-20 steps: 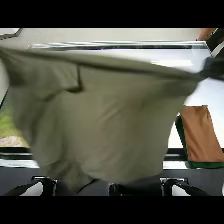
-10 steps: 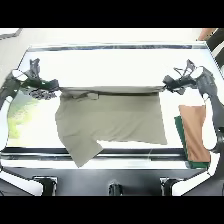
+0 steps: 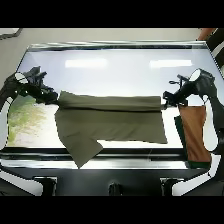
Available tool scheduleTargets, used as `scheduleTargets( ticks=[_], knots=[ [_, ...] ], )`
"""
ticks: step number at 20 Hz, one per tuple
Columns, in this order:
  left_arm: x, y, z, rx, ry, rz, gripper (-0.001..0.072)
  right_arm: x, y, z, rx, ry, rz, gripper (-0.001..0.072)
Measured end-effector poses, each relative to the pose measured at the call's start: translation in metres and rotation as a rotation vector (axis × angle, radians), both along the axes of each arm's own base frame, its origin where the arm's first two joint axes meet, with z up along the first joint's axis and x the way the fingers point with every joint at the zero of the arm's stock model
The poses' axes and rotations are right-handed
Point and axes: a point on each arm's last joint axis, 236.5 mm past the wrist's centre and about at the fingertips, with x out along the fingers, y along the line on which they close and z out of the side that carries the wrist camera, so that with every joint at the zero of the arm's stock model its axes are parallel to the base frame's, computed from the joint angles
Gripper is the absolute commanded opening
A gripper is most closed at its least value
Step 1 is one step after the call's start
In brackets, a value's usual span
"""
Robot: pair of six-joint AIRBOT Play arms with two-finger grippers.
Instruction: Fold the shirts.
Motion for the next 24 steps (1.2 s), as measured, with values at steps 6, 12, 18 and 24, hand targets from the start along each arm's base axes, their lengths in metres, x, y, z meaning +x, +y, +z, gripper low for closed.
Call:
scheduleTargets(
  ticks=[6, 12, 18, 24],
  knots=[
    [-0.051, -0.009, -0.027, -0.038, 0.203, -0.009, 0.0406, -0.033, 0.005, -0.021, 0.016, 0.125, -0.024, 0.0257],
    [-0.081, -0.003, 0.002, -0.107, 0.278, 0.017, 0.0506, -0.048, -0.005, 0.016, 0.003, 0.127, -0.032, 0.0431],
    [-0.180, -0.021, -0.007, -0.201, 0.337, 0.081, 0.0462, -0.115, -0.014, 0.013, 0.024, 0.209, -0.049, 0.0431],
    [-0.243, -0.068, -0.043, -0.322, 0.307, 0.141, 0.0408, -0.149, -0.003, 0.002, 0.050, 0.204, -0.035, 0.0433]
  ],
)
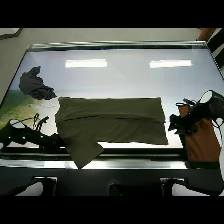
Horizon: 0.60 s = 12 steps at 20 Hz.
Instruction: Fold the shirts.
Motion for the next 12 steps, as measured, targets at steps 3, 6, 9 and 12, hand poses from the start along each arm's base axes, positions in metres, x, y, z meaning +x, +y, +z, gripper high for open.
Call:
scheduleTargets(
  ticks=[3, 6, 9, 12],
  knots=[
    [-0.006, -0.016, -0.009, -0.022, -0.013, 0.027, 0.0291, -0.005, 0.000, -0.004, -0.003, -0.002, 0.005, 0.0497],
    [-0.001, -0.023, -0.018, 0.001, -0.038, 0.054, 0.0038, -0.020, 0.000, -0.016, -0.012, 0.034, 0.012, 0.0497],
    [0.002, -0.029, -0.020, 0.010, -0.053, 0.060, 0.0036, -0.041, 0.004, -0.037, -0.005, 0.083, 0.006, 0.0534],
    [0.004, -0.031, -0.022, 0.017, -0.060, 0.063, 0.0036, -0.045, 0.016, -0.053, 0.030, 0.073, -0.025, 0.0460]
  ],
)
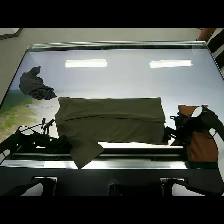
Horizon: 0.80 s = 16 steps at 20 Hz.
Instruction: Fold the shirts.
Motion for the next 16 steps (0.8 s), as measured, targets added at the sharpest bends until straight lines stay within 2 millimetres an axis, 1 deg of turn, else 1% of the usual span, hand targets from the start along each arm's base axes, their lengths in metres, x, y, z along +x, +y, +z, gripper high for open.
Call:
scheduleTargets(
  ticks=[1, 2, 4, 5, 6, 7, 9, 11, 13, 14, 15, 16],
  knots=[
    [0.000, 0.000, 0.000, 0.001, -0.001, 0.000, 0.0036, 0.000, 0.005, -0.002, 0.016, -0.004, -0.013, 0.0290],
    [0.001, 0.000, 0.000, 0.004, -0.007, 0.001, 0.0036, 0.001, 0.009, -0.004, 0.031, -0.010, -0.029, 0.0029],
    [0.004, 0.002, 0.002, 0.017, -0.027, -0.003, 0.0034, 0.014, 0.017, -0.007, 0.058, -0.060, -0.068, 0.0036],
    [0.010, 0.007, 0.004, 0.043, -0.057, -0.009, 0.0034, 0.017, 0.017, -0.006, 0.060, -0.076, -0.069, 0.0035],
    [0.018, 0.014, 0.008, 0.074, -0.093, -0.023, 0.0032, 0.026, 0.015, -0.005, 0.052, -0.114, -0.067, 0.0035],
    [0.023, 0.016, 0.018, 0.080, -0.116, -0.041, 0.0031, 0.035, 0.013, 0.000, 0.043, -0.151, -0.063, 0.0034],
    [0.044, 0.018, 0.049, 0.084, -0.188, -0.079, 0.0030, 0.050, 0.012, 0.019, 0.048, -0.208, -0.048, 0.0033],
    [0.076, 0.026, 0.083, 0.116, -0.283, -0.084, 0.0030, 0.074, 0.009, 0.041, 0.040, -0.290, -0.046, 0.0033],
    [0.115, 0.032, 0.115, 0.136, -0.366, -0.078, 0.0030, 0.107, 0.005, 0.057, 0.007, -0.375, -0.038, 0.0033],
    [0.135, 0.037, 0.125, 0.149, -0.397, -0.069, 0.0030, 0.127, 0.006, 0.063, -0.005, -0.412, -0.034, 0.0033],
    [0.153, 0.040, 0.132, 0.154, -0.411, -0.063, 0.0031, 0.144, 0.007, 0.067, -0.016, -0.438, -0.030, 0.0034],
    [0.174, 0.043, 0.135, 0.157, -0.423, -0.064, 0.0031, 0.167, 0.009, 0.068, -0.027, -0.470, -0.033, 0.0034]
  ],
)
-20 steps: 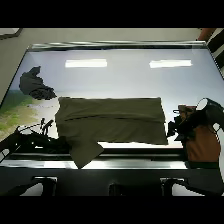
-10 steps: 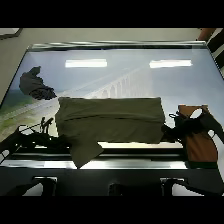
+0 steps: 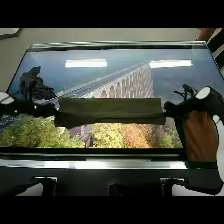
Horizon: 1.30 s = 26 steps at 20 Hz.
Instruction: Fold the shirts.
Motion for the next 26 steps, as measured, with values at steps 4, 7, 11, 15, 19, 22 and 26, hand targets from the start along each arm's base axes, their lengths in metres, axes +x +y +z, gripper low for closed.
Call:
scheduleTargets(
  ticks=[4, 7, 11, 15, 19, 22, 26],
  knots=[
    [0.062, 0.005, -0.022, -0.016, 0.060, -0.026, 0.0033, 0.052, 0.005, -0.023, -0.009, 0.013, -0.032, 0.0038],
    [0.081, 0.003, -0.057, -0.038, 0.159, -0.066, 0.0252, 0.061, 0.009, -0.048, 0.005, 0.075, -0.060, 0.0282],
    [0.089, 0.001, -0.074, -0.064, 0.212, -0.088, 0.0467, 0.061, 0.004, -0.045, 0.016, 0.092, -0.017, 0.0695],
    [0.094, -0.001, -0.045, -0.124, 0.161, -0.097, 0.0467, 0.047, -0.017, -0.046, 0.069, 0.146, -0.009, 0.0684],
    [0.095, -0.025, -0.004, -0.179, 0.085, -0.135, 0.0458, 0.045, 0.003, -0.058, 0.212, 0.195, -0.024, 0.0371],
    [0.088, -0.054, 0.012, -0.194, 0.062, -0.193, 0.0147, 0.051, 0.021, -0.066, 0.263, 0.200, -0.043, 0.0037],
    [0.071, -0.118, 0.005, -0.200, 0.073, -0.301, 0.0035, 0.066, 0.044, -0.014, 0.339, 0.073, 0.005, 0.0035]
  ],
)
